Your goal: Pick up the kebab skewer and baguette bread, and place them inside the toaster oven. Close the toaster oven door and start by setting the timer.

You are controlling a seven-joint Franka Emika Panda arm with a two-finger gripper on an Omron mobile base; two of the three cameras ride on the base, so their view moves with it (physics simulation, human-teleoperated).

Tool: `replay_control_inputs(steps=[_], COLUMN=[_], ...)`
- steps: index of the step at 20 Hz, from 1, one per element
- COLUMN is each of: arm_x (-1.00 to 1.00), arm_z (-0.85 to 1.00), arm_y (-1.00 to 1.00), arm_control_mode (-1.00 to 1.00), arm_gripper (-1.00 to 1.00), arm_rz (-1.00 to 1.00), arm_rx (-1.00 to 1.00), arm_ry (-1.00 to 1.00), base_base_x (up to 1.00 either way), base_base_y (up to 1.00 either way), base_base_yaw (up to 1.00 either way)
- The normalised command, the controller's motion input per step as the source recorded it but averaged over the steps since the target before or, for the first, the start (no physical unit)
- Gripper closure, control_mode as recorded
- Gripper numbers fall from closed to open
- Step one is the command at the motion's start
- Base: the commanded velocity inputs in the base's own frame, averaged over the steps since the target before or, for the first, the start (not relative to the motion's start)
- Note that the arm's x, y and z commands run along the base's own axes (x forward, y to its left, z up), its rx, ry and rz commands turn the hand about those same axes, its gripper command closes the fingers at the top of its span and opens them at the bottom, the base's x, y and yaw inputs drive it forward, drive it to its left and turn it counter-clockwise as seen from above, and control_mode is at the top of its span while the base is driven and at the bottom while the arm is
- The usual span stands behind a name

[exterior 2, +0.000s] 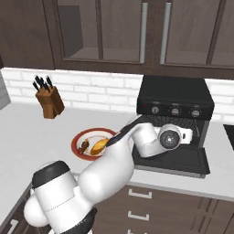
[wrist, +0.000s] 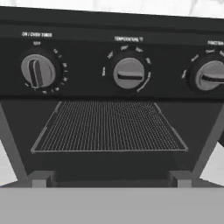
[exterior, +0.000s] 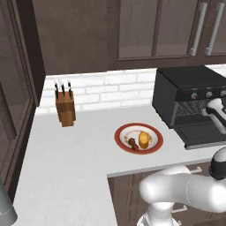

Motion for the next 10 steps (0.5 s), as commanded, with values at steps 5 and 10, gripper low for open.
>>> replay_control_inputs(steps=[5, 10], arm_x=[0.17, 0.27], arm_z=[-0.16, -0.18], arm_y=[0.0, -0.04], arm_control_mode=[-1.0, -1.0], arm_gripper=[-1.0, -1.0], arm_rz=[0.23, 0.04], arm_rx=[0.0, 0.0], arm_ry=[0.0, -0.03], base_base_x=[0.0, 0.0], base_base_y=[0.0, 0.0], base_base_yaw=[0.0, 0.0])
